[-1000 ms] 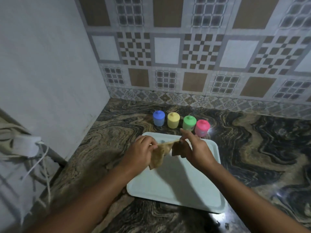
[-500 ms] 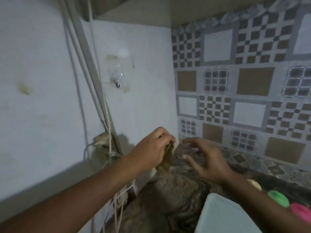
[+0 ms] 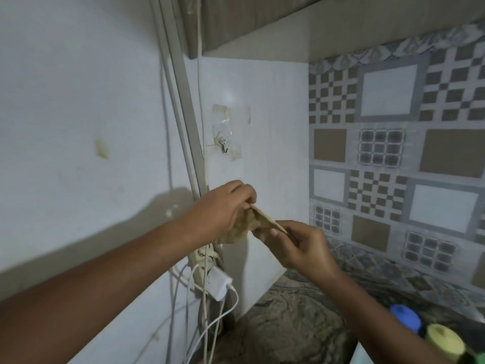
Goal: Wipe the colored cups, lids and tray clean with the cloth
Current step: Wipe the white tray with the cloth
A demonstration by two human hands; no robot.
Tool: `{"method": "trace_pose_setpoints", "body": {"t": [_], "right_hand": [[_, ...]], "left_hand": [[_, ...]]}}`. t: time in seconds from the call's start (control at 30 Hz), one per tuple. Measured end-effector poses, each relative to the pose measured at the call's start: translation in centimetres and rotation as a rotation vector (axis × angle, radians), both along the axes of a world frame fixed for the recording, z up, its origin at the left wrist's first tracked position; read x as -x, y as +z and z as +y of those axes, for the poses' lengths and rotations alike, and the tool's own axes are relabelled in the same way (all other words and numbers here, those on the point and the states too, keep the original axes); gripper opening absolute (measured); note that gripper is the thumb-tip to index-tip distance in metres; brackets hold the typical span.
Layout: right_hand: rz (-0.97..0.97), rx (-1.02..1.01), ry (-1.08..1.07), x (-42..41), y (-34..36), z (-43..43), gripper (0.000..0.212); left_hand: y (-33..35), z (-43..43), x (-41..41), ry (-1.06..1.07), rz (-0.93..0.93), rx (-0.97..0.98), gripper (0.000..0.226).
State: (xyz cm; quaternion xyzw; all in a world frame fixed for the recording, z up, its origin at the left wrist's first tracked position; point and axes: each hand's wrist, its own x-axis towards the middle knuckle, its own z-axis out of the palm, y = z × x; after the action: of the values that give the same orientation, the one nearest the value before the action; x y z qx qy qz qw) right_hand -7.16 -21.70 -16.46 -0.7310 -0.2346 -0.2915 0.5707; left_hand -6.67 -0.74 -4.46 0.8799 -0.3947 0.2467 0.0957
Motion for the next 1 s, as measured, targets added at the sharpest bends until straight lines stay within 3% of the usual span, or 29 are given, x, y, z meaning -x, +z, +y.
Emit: {"method": "trace_pose_setpoints", "body": {"t": [0.17,0.3,0.37,0.47,0.6,0.73,0.83,0.9,1.0], "right_hand": [[-0.149,0.045,-0.069,-2.9,3.0,-1.3,0.038],[-0.581,0.323,-0.221,-5.8,6.5,-1.4,0.039],[-0.706,0.466,-0.298,-7.7,8.0,-1.2,0.042],[-0.721,0.565,-0.404,-9.9,10.1,-0.5,0.051],[-0.743,0.617,-0.484,-12.0,12.8,1.4,0.042],[-0.666,0.586,-0.493,-13.7,14.1,3.0,0.043],[-0.633,0.536,-0.492,-14.7,14.5,4.2,0.04],[-0.589,0.509,-0.483,-15.2,14.6,4.9,0.038],[-0.523,0.446,-0.438,-15.4,14.6,5.7,0.031]], "left_hand": [[1.9,1.7,-0.9,0.12,-0.081,-0.133,0.042],[4.2,1.9,-1.3,0.195,-0.281,-0.223,0.02],[4.9,1.8,-1.9,0.235,-0.284,-0.184,0.018],[5.3,2.3,-3.4,0.245,-0.287,-0.072,0.026],[6.3,2.5,-4.0,0.298,-0.291,-0.061,0.058],[7.6,2.4,-4.5,0.394,-0.139,0.176,0.037],[8.0,2.9,-5.2,0.431,-0.066,0.238,0.033],[7.9,3.4,-6.0,0.461,-0.086,0.18,0.035],[7.4,3.7,-6.5,0.466,-0.286,-0.015,0.037]]}}
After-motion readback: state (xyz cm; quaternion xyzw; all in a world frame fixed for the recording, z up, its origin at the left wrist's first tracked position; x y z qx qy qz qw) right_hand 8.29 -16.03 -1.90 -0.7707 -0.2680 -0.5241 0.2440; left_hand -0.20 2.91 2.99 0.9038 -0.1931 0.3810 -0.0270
